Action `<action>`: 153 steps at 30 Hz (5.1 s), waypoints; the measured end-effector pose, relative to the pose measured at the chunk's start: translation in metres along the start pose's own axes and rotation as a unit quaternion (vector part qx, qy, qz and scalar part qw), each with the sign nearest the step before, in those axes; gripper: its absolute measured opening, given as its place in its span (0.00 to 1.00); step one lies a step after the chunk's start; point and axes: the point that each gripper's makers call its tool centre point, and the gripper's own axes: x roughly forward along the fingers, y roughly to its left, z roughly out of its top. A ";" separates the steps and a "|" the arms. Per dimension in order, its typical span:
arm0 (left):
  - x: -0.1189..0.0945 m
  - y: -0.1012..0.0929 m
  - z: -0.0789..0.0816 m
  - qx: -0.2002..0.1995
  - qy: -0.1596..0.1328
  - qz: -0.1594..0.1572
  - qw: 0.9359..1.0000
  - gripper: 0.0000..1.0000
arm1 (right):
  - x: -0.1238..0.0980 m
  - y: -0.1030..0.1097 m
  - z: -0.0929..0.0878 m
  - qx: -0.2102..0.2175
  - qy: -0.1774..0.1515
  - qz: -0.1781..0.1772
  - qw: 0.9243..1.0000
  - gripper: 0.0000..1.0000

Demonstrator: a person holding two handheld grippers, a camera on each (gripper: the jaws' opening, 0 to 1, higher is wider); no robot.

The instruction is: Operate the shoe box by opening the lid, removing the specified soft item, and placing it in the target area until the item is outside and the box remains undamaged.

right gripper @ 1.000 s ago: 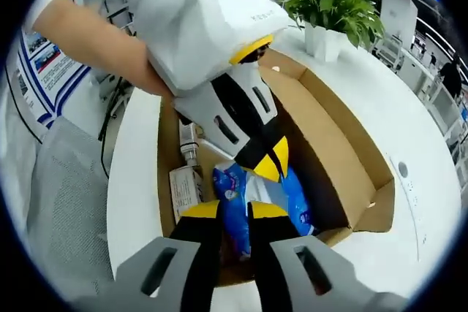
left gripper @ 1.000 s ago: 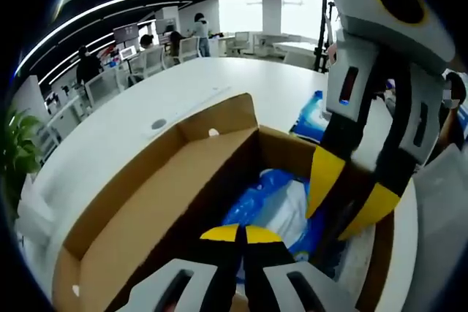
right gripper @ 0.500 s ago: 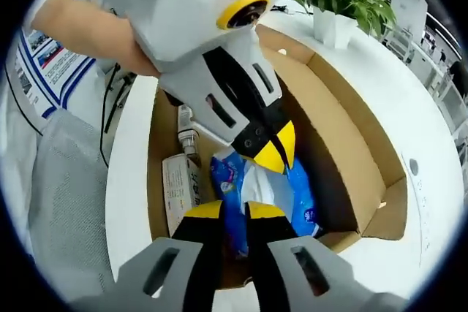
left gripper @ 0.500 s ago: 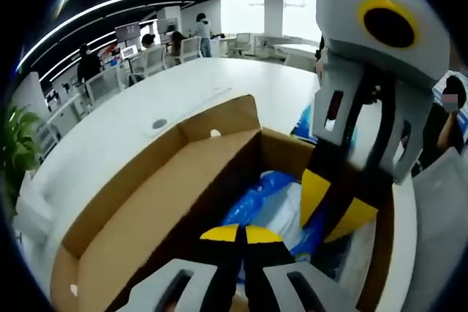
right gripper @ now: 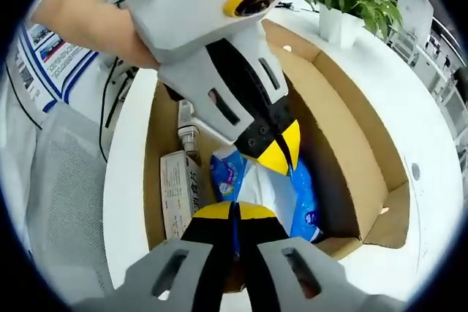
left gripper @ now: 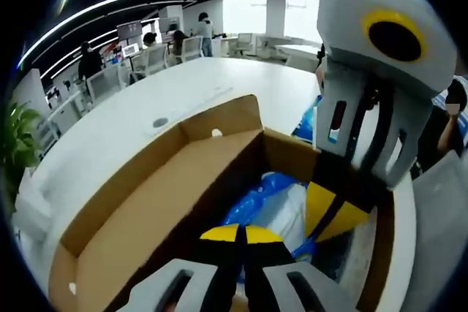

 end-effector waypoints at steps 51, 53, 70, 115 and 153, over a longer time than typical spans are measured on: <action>-0.087 -0.021 0.096 0.006 -0.058 0.070 0.996 0.00 | -0.113 0.024 0.049 -0.095 -0.058 -0.075 0.991 0.00; -0.088 -0.030 0.105 0.006 -0.062 0.070 0.996 0.00 | -0.123 0.024 0.045 -0.098 -0.059 -0.078 0.990 0.00; -0.031 -0.086 0.176 0.029 -0.065 0.051 0.996 0.00 | -0.189 0.006 -0.033 -0.081 -0.056 -0.107 0.989 0.00; 0.141 -0.197 0.273 0.085 -0.031 -0.048 0.995 0.00 | -0.272 -0.038 -0.233 0.031 -0.049 -0.153 0.987 0.00; 0.258 -0.263 0.270 0.088 -0.007 -0.127 0.988 0.00 | -0.263 -0.060 -0.370 0.127 -0.006 -0.176 0.976 0.00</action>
